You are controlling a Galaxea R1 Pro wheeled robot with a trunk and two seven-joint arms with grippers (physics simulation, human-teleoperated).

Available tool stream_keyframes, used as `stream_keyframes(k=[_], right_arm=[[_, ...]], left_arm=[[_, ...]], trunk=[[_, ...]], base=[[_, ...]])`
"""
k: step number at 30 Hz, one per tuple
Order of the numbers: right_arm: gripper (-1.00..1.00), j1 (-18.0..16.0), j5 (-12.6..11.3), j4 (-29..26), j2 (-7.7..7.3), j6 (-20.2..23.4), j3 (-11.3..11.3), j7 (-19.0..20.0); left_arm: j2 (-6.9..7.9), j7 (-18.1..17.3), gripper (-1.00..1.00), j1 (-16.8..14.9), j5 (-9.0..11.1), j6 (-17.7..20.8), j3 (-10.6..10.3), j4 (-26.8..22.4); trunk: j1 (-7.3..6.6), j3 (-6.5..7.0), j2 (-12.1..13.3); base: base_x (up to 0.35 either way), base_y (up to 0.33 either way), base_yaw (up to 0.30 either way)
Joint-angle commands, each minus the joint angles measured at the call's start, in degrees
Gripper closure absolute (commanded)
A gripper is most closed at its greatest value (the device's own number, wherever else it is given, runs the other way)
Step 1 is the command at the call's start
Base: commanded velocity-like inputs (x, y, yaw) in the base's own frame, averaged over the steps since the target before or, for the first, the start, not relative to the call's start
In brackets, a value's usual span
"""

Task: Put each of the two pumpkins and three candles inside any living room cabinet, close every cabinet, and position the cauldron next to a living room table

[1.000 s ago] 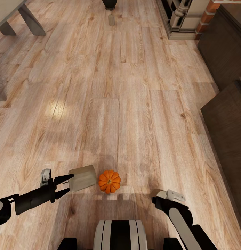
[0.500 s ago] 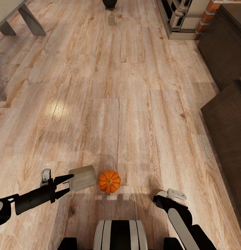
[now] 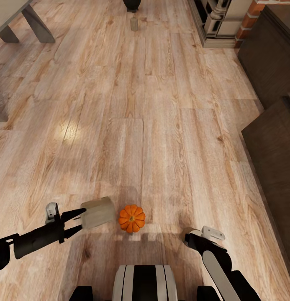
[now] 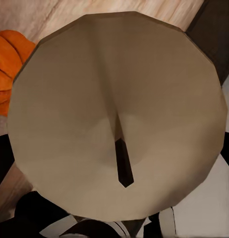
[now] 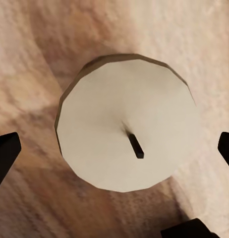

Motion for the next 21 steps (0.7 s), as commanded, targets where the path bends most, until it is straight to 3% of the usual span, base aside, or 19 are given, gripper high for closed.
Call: stream_keyframes(k=[1, 7, 15, 21], right_arm=[[-1.0, 0.0, -0.5, -0.1, -0.06, 0.0, 0.1, -0.5], [-1.0, 0.0, -0.5, -0.1, -0.07, -0.1, 0.1, -0.5], [-1.0, 0.0, -0.5, -0.1, -0.16, -0.8, 0.2, -0.5], [-1.0, 0.0, -0.5, -0.1, -0.16, -1.0, 0.2, -0.5]], left_arm=[[0.49, -1.3, 1.0, 0.2, -0.4, 0.2, 0.1, 0.0], [1.83, -5.7, 1.0, 0.9, -0.5, 0.2, 0.2, 0.0], [1.9, -7.8, 1.0, 1.0, -0.5, 0.2, 0.2, 0.0], [1.98, -12.5, 1.0, 1.3, -1.1, 0.2, 0.2, 0.0]], trunk=[[-0.01, -0.03, 0.0], [-0.01, -0.03, 0.0], [0.1, -0.92, -0.1], [0.1, -0.92, -0.1]], base=[[0.0, 0.0, 0.0], [0.0, 0.0, 0.0], [0.0, 0.0, 0.0], [0.0, 0.0, 0.0]])
